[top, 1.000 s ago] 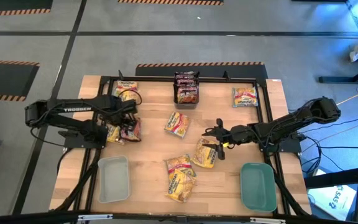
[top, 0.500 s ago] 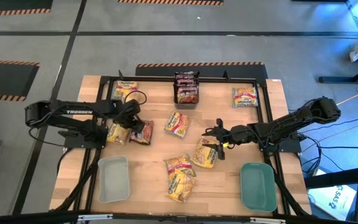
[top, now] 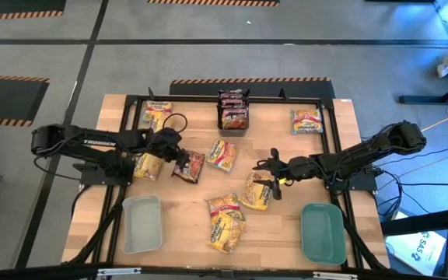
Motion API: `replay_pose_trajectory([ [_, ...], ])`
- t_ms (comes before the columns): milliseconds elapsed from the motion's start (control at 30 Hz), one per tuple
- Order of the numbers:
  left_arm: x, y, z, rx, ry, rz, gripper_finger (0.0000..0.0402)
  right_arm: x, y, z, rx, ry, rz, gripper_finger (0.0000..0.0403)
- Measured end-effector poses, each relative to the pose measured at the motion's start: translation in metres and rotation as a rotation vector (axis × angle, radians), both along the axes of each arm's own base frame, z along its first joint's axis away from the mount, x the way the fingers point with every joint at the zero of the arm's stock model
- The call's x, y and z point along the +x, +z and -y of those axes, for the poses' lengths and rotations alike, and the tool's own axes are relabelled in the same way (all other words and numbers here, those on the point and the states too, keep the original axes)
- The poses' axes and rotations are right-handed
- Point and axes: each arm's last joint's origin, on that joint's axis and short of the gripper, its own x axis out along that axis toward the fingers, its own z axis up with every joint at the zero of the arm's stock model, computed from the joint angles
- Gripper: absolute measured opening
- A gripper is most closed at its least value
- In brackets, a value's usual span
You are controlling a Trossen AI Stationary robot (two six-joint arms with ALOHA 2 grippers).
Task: Sort Maruchan noodles
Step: Put the black noodle pack into the black bin
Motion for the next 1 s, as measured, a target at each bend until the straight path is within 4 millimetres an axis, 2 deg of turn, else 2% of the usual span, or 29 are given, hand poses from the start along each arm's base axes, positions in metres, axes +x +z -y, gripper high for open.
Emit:
replay_pose_trajectory([
  [167, 0.0, 0.0, 0.006, 0.069, -0.087, -0.012, 0.0196, 0.004, 0.001, -0.001, 0.011, 0.003, 0.039, 0.0207],
  [300, -0.006, 0.0, 0.007, 0.088, -0.129, -0.056, 0.0196, 0.021, 0.005, -0.005, 0.027, 0.003, 0.114, 0.0207],
  [467, -0.017, -0.001, 0.002, 0.106, -0.133, -0.139, 0.0203, 0.068, 0.008, -0.014, -0.05, 0.023, 0.02, 0.0207],
  [600, -0.023, -0.003, -0.005, 0.132, -0.097, -0.192, 0.0232, 0.114, 0.011, -0.013, -0.131, 0.025, -0.047, 0.0207],
  [800, -0.021, -0.011, -0.012, 0.132, -0.078, -0.236, 0.028, 0.171, -0.005, 0.016, -0.193, -0.039, -0.203, 0.0207],
  [1000, -0.016, -0.027, -0.009, 0.075, -0.084, -0.202, 0.0285, 0.209, -0.029, 0.045, -0.164, -0.04, -0.233, 0.0207],
])
